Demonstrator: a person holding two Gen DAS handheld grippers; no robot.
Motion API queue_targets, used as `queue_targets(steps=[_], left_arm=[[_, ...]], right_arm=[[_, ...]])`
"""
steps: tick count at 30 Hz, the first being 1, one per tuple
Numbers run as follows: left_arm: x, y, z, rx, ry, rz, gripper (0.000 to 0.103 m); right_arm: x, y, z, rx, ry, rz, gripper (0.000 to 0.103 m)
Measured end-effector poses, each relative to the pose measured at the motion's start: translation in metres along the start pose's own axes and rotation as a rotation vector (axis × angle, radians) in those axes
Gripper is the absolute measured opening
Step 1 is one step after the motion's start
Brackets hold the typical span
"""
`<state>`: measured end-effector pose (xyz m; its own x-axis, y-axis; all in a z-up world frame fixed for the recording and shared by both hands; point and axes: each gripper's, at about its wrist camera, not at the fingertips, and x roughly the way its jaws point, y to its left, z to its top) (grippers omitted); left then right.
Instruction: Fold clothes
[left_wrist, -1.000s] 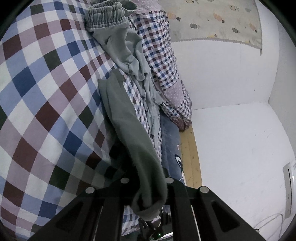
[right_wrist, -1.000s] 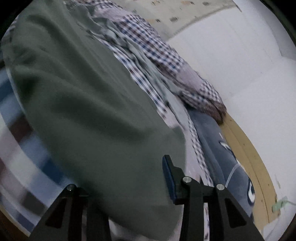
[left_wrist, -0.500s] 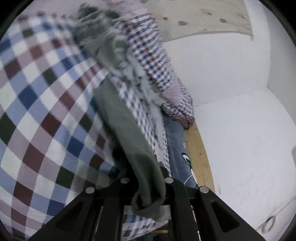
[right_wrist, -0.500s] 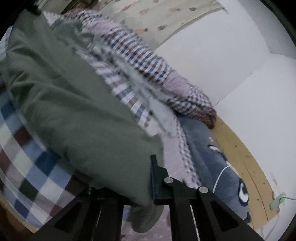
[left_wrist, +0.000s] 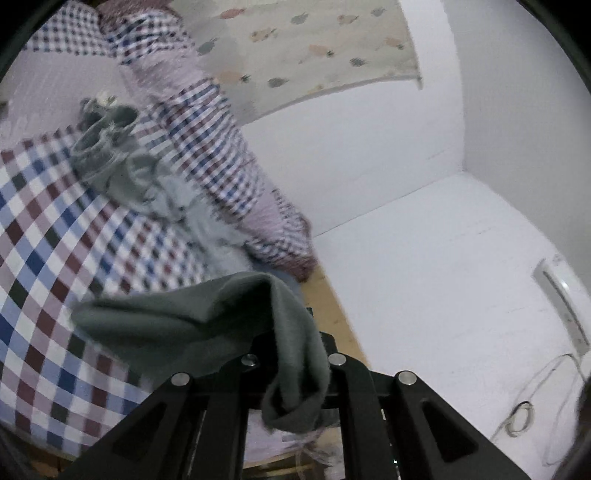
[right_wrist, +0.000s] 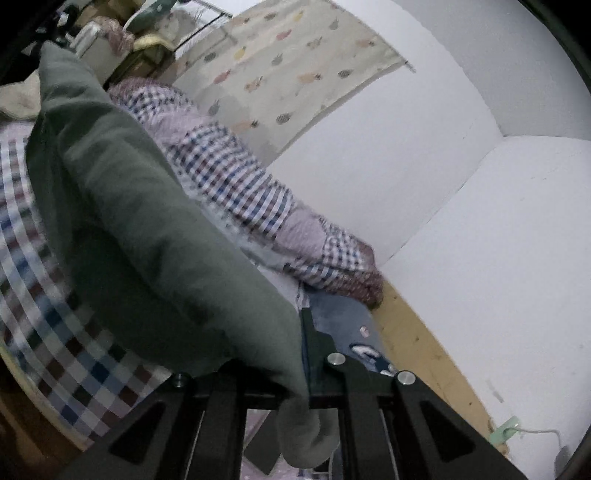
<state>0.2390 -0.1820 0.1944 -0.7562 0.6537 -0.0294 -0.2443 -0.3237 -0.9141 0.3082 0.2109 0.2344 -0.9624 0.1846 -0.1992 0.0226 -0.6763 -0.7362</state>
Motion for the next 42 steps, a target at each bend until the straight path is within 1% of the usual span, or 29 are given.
queue_targets(steps=[2, 4, 5, 7, 11, 14, 16, 18, 19, 23, 26, 27, 28, 29, 30, 31, 32, 33, 34, 35, 36, 37, 38, 39, 40, 42], left_arm=[[-0.009, -0.016, 0.006, 0.01, -0.003, 0.006, 0.005], [-0.01, -0.022, 0.011, 0.012, 0.004, 0.032, 0.005], [-0.007, -0.021, 0.013, 0.01, 0.01, 0.055, 0.005], [0.001, -0.006, 0.017, -0.018, 0.031, 0.113, 0.005], [0.022, 0.039, 0.026, -0.089, 0.052, 0.233, 0.005], [0.043, 0.077, 0.041, -0.134, 0.04, 0.328, 0.005], [0.055, 0.096, 0.052, -0.153, 0.033, 0.375, 0.005], [0.069, 0.11, 0.066, -0.149, 0.021, 0.42, 0.005], [0.076, 0.115, 0.073, -0.145, 0.017, 0.435, 0.005], [0.102, 0.133, 0.099, -0.13, 0.002, 0.493, 0.005], [0.121, 0.153, 0.115, -0.129, 0.011, 0.552, 0.006], [0.129, 0.162, 0.12, -0.137, 0.02, 0.574, 0.006], [0.135, 0.173, 0.123, -0.147, 0.034, 0.592, 0.006], [0.141, 0.183, 0.126, -0.157, 0.051, 0.61, 0.006], [0.147, 0.193, 0.129, -0.165, 0.066, 0.621, 0.006], [0.151, 0.202, 0.13, -0.171, 0.084, 0.629, 0.006], [0.153, 0.208, 0.13, -0.175, 0.101, 0.633, 0.007], [0.153, 0.212, 0.129, -0.176, 0.115, 0.632, 0.009], [0.152, 0.213, 0.129, -0.168, 0.122, 0.624, 0.012], [0.15, 0.214, 0.129, -0.154, 0.125, 0.611, 0.023], [0.146, 0.212, 0.129, -0.137, 0.111, 0.601, 0.047], [0.138, 0.209, 0.13, -0.126, 0.079, 0.582, 0.061], [0.129, 0.206, 0.132, -0.12, 0.043, 0.556, 0.079], [0.12, 0.203, 0.134, -0.113, 0.007, 0.531, 0.081], [0.111, 0.202, 0.135, -0.11, -0.013, 0.512, 0.082], [0.094, 0.198, 0.135, -0.101, -0.024, 0.493, 0.082]], right_arm=[[-0.003, -0.01, 0.011, 0.021, 0.001, 0.017, 0.006], [-0.003, -0.018, 0.02, 0.039, 0.007, 0.038, 0.006], [0.004, -0.016, 0.022, 0.041, 0.03, 0.063, 0.006], [0.028, -0.008, 0.022, 0.04, 0.098, 0.133, 0.006], [0.087, 0.024, 0.021, 0.02, 0.207, 0.257, 0.006], [0.134, 0.045, 0.028, -0.002, 0.23, 0.301, 0.006], [0.163, 0.058, 0.034, -0.018, 0.237, 0.312, 0.006], [0.194, 0.07, 0.041, -0.028, 0.248, 0.327, 0.006], [0.215, 0.078, 0.045, -0.035, 0.263, 0.337, 0.006], [0.276, 0.104, 0.051, -0.069, 0.308, 0.365, 0.006], [0.316, 0.128, 0.053, -0.082, 0.35, 0.379, 0.007], [0.33, 0.137, 0.053, -0.079, 0.378, 0.391, 0.008], [0.344, 0.144, 0.051, -0.067, 0.412, 0.403, 0.012], [0.352, 0.146, 0.048, -0.046, 0.435, 0.406, 0.019], [0.361, 0.149, 0.044, -0.025, 0.457, 0.409, 0.023], [0.369, 0.151, 0.041, -0.005, 0.479, 0.411, 0.035], [0.375, 0.151, 0.038, 0.024, 0.496, 0.416, 0.043], [0.374, 0.143, 0.034, 0.075, 0.496, 0.426, 0.047], [0.373, 0.135, 0.029, 0.127, 0.497, 0.436, 0.054], [0.371, 0.126, 0.025, 0.179, 0.499, 0.447, 0.062], [0.369, 0.116, 0.019, 0.236, 0.504, 0.464, 0.066], [0.363, 0.103, 0.012, 0.3, 0.502, 0.486, 0.069], [0.356, 0.09, 0.004, 0.365, 0.5, 0.507, 0.069], [0.346, 0.079, -0.006, 0.433, 0.497, 0.523, 0.07], [0.336, 0.068, -0.017, 0.501, 0.495, 0.539, 0.07], [0.312, 0.051, -0.045, 0.643, 0.496, 0.569, 0.073]])
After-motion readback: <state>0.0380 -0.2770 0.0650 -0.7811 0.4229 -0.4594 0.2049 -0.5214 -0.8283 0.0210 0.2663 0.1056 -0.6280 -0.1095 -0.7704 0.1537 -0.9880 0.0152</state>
